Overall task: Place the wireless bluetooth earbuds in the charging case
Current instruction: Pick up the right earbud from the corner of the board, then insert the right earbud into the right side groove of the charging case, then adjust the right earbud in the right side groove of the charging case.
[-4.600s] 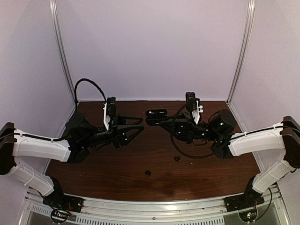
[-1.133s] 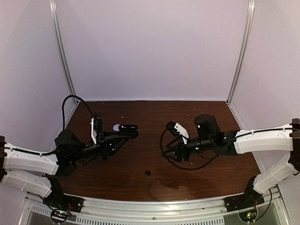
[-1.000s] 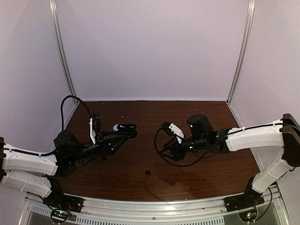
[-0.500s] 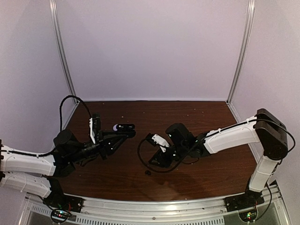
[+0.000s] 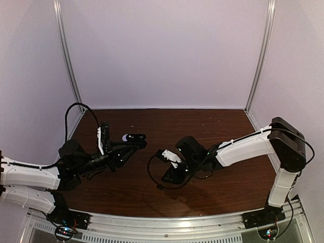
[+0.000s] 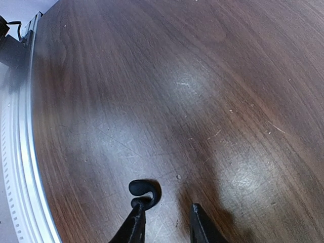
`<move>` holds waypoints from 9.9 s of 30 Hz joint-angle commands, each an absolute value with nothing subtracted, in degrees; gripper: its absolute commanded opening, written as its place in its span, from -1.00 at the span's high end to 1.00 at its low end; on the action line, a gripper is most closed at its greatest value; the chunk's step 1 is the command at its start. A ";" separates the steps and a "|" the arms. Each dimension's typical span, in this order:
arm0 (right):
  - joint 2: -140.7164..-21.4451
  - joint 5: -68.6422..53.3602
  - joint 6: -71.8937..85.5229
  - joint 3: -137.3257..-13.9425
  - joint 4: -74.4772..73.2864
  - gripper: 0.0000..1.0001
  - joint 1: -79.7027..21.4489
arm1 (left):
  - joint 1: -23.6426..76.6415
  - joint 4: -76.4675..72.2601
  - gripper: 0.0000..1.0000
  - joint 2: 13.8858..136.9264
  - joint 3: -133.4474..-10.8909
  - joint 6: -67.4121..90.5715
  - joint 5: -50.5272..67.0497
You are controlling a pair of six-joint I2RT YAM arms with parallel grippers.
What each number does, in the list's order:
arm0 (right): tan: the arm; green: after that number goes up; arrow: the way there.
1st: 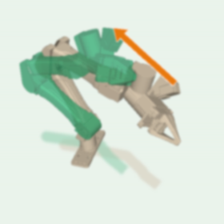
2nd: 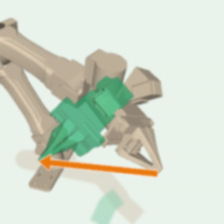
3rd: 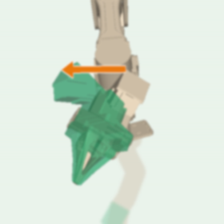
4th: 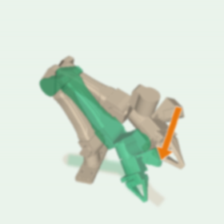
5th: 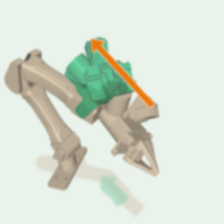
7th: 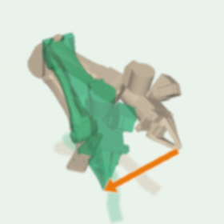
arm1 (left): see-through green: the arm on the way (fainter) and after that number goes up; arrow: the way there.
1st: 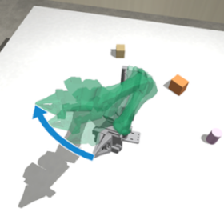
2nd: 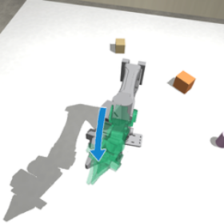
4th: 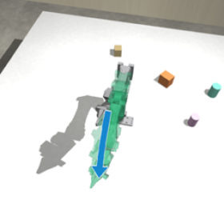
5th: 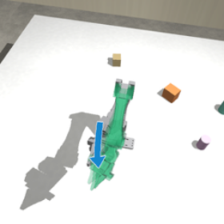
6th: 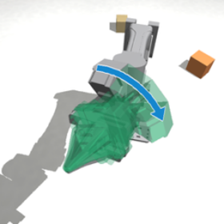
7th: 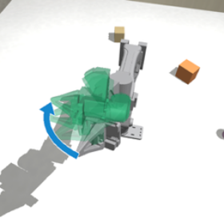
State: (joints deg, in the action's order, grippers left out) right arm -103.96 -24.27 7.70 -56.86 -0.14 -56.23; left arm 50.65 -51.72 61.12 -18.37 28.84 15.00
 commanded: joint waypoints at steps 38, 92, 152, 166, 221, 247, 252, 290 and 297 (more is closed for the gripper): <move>-109.43 -23.77 5.80 -61.06 -2.84 0.43 -59.03 | 50.27 -53.09 1.00 62.76 -20.82 26.89 15.86; -65.01 -15.95 -15.00 -54.09 -6.21 1.00 -59.57 | 49.39 -44.87 1.00 63.50 -23.99 7.21 31.55; -74.23 4.46 -19.47 -59.58 -0.18 1.00 -73.62 | 52.25 -50.64 1.00 69.60 -28.33 12.77 34.56; -76.45 7.33 -19.63 -60.03 1.47 1.00 -74.87 | 52.29 -54.27 1.00 70.15 -27.69 15.49 33.43; -70.87 -7.32 -13.95 -56.50 3.65 0.35 -70.66 | 52.21 -56.43 1.00 68.09 -25.59 13.30 32.58; -72.94 -23.91 -12.07 -58.63 1.94 0.71 -65.65 | 52.21 -55.77 1.00 70.64 -27.82 10.88 38.14; -73.88 -22.60 -12.19 -59.47 0.97 0.73 -65.65 | 52.20 -54.42 1.00 70.77 -28.38 10.19 38.87; -79.91 -24.11 -15.26 -63.34 -8.18 1.00 -66.81 | 52.28 -52.87 1.00 69.82 -28.17 9.37 37.89; -80.23 -23.31 -16.95 -63.46 -10.45 0.94 -67.68 | 52.25 -54.65 1.00 69.32 -27.07 10.49 36.97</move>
State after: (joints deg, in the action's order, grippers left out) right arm -78.59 -21.65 -15.66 -62.76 -7.25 -66.04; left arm 52.14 -47.92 70.41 -26.24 9.65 38.59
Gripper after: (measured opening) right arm 0.025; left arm 0.239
